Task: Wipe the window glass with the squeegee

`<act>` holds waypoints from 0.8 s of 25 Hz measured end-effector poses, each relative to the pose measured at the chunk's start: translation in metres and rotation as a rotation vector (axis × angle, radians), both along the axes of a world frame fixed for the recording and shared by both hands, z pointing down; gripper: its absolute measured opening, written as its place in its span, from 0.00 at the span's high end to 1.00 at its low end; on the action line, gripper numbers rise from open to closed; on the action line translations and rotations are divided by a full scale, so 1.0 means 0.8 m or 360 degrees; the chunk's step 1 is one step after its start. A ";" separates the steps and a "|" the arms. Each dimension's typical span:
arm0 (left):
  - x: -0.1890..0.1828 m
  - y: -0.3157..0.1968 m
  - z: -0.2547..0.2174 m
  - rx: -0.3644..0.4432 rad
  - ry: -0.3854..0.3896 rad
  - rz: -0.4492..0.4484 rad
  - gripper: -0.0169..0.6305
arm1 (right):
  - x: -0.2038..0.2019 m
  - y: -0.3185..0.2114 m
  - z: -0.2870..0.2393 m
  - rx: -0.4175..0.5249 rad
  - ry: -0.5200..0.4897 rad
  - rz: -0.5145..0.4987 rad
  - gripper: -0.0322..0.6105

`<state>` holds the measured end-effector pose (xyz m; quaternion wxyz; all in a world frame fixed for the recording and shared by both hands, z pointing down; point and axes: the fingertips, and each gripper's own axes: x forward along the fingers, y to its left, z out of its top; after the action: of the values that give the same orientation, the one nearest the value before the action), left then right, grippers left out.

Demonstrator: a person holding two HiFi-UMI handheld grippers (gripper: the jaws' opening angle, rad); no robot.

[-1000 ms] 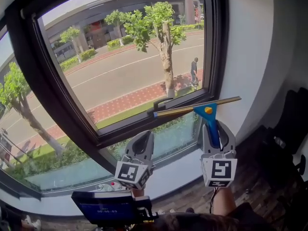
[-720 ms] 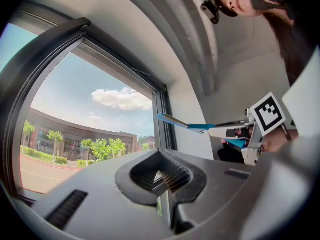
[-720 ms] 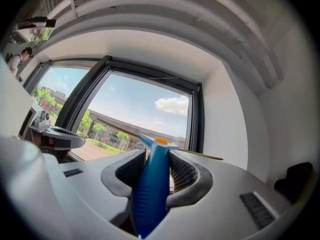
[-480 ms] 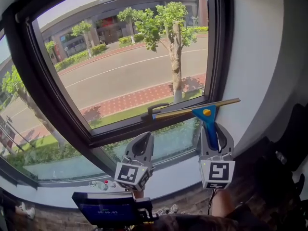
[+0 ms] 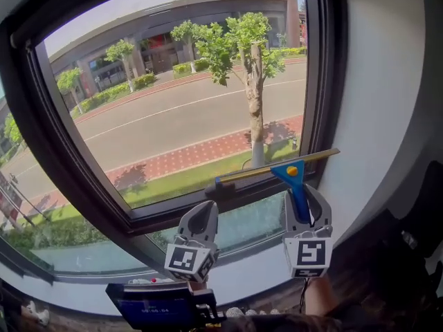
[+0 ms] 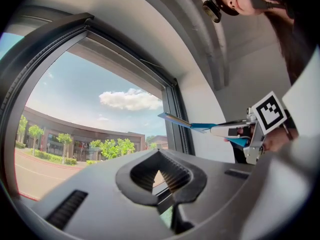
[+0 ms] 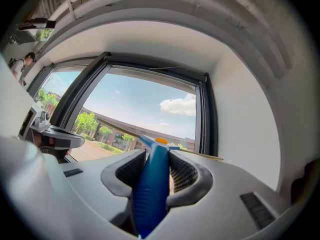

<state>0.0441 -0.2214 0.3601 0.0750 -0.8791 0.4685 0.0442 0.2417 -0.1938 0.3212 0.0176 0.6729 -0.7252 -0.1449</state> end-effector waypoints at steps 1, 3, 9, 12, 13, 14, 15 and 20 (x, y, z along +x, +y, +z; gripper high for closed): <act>0.000 -0.005 -0.001 0.0012 0.0003 0.0000 0.97 | 0.000 -0.004 -0.002 0.0004 0.0012 -0.0003 0.73; 0.001 -0.033 -0.014 0.0047 -0.0002 0.0003 0.97 | 0.000 -0.028 -0.017 0.0017 0.0033 -0.0006 0.73; -0.020 -0.112 -0.037 0.0063 -0.0016 0.0040 0.97 | -0.023 -0.107 -0.037 0.0033 0.0021 0.0015 0.73; -0.024 -0.116 -0.037 0.0041 -0.0004 0.0073 0.97 | -0.032 -0.111 -0.034 0.0047 0.0026 0.0019 0.73; -0.024 -0.120 -0.036 0.0046 -0.0006 0.0083 0.97 | -0.033 -0.113 -0.035 0.0057 0.0028 0.0022 0.73; -0.023 -0.128 -0.036 0.0057 -0.0011 0.0088 0.97 | -0.032 -0.118 -0.038 0.0066 0.0030 0.0026 0.73; -0.021 -0.138 -0.035 0.0067 -0.0015 0.0089 0.97 | -0.030 -0.124 -0.043 0.0071 0.0033 0.0027 0.73; -0.010 -0.153 -0.042 0.0040 0.0001 0.0097 0.97 | -0.019 -0.147 -0.053 0.0097 0.0031 0.0041 0.73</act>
<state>0.0364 -0.3436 0.3265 0.0844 -0.8920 0.4410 0.0527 0.2265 -0.3116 0.2784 0.0062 0.6809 -0.7116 -0.1733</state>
